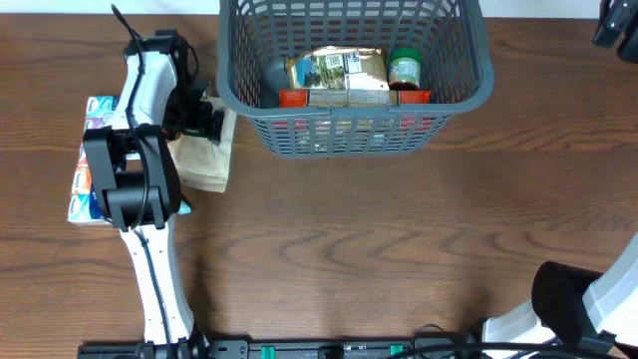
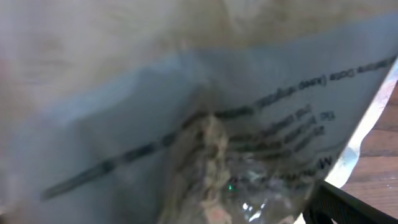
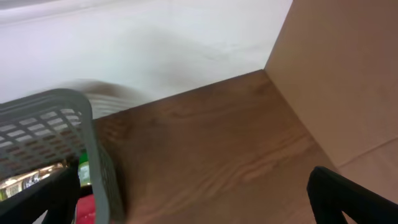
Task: Pack container
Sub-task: 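Carry the beige pouch with the left gripper into the basket and release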
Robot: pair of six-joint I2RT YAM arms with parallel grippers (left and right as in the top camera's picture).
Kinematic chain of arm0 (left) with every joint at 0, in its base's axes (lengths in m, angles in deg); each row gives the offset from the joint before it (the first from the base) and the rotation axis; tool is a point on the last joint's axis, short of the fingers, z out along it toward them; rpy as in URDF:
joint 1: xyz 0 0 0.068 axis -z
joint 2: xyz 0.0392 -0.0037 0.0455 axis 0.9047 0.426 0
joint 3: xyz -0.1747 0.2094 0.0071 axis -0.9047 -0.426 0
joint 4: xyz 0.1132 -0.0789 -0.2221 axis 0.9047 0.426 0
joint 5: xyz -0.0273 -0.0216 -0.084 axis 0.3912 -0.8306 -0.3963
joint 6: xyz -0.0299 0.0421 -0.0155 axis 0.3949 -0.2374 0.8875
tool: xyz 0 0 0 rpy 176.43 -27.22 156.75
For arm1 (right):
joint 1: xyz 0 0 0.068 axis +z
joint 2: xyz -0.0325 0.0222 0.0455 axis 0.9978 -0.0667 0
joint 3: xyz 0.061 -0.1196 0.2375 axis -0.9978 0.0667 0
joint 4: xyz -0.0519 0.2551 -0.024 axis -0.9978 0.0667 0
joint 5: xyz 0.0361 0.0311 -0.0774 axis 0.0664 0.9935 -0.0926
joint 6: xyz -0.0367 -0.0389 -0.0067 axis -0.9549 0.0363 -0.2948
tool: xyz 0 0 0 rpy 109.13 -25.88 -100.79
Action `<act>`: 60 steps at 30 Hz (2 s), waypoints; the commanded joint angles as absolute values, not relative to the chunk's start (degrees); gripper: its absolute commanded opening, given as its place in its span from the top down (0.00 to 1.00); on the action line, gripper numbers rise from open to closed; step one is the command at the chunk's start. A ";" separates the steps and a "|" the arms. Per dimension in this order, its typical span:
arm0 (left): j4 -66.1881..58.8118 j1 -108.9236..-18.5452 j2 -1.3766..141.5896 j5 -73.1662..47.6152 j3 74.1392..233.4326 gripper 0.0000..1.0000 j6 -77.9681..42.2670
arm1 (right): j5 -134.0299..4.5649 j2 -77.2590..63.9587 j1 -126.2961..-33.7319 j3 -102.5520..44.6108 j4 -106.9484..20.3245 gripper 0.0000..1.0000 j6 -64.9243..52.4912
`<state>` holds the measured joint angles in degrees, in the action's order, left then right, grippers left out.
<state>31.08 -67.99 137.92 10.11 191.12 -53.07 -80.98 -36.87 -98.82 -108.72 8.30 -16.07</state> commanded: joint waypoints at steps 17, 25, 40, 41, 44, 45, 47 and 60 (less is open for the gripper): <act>38.97 -67.94 135.99 7.88 191.75 0.94 -52.53 | -81.31 -36.87 -99.28 -108.67 10.42 0.01 -15.24; 41.52 -68.05 121.39 8.51 193.11 0.94 -52.50 | -81.81 -36.87 -99.39 -108.67 10.75 0.01 -15.22; 35.14 -66.70 92.54 12.58 193.11 0.94 -54.56 | -81.99 -36.87 -99.76 -108.67 11.56 0.01 -16.12; 33.94 -65.80 91.69 12.29 193.11 0.94 -56.57 | -82.01 -36.87 -99.76 -108.67 11.54 0.01 -16.12; 30.68 -61.82 90.49 11.49 193.11 0.94 -62.30 | -81.99 -36.87 -99.76 -108.67 11.58 0.01 -16.12; 29.59 -59.88 90.49 10.76 193.11 0.94 -66.08 | -82.01 -36.87 -99.78 -108.67 11.58 0.01 -16.12; 27.05 -56.38 90.53 10.81 193.11 0.95 -71.72 | -82.01 -36.85 -99.78 -108.67 11.58 0.01 -16.12; -8.94 -38.68 98.86 7.66 193.08 0.94 -95.02 | -79.15 -36.61 -104.53 -108.67 13.59 0.01 -10.94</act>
<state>-7.22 -39.35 94.14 9.98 192.80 -90.60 -80.44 -36.87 -104.00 -108.72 13.05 -12.40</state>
